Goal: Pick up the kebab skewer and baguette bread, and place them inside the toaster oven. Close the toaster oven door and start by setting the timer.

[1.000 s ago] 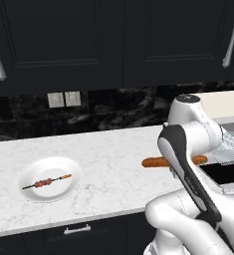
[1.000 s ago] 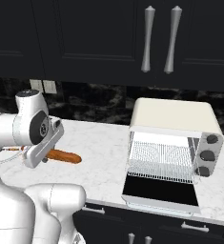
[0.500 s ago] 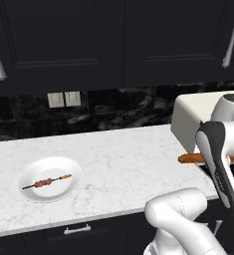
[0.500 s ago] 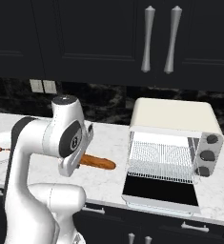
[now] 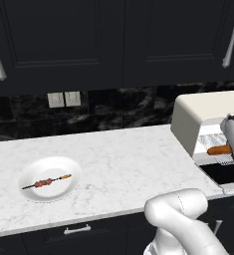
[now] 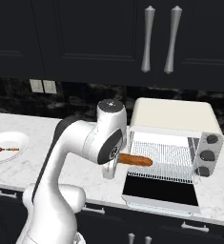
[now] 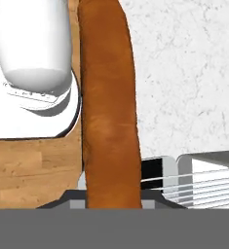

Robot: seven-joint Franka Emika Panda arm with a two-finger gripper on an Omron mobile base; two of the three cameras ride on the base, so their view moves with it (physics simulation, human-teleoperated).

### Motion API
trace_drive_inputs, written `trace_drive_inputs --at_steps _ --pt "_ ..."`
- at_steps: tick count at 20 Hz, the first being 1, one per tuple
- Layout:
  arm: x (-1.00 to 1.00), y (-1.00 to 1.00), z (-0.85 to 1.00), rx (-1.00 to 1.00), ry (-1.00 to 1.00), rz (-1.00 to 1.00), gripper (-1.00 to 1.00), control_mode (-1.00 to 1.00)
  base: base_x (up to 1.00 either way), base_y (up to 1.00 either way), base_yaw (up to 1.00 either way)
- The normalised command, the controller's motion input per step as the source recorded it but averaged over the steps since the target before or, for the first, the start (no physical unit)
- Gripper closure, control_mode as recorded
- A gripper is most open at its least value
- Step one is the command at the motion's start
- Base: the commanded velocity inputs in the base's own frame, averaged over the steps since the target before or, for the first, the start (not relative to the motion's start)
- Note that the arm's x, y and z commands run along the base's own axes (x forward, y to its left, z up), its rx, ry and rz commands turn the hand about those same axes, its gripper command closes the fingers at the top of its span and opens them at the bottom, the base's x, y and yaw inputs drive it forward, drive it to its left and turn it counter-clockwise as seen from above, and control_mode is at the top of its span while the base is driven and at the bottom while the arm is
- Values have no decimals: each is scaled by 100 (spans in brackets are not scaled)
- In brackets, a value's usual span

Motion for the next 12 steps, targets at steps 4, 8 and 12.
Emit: trace_drive_inputs --at_steps 4,8,12 --pt "37 -85 0 1 -25 10 100 -100 0 0 0" --pt "48 -54 -16 4 -13 3 100 -100 0 0 0" --pt "59 -78 0 4 -1 0 100 -100 0 0 0"
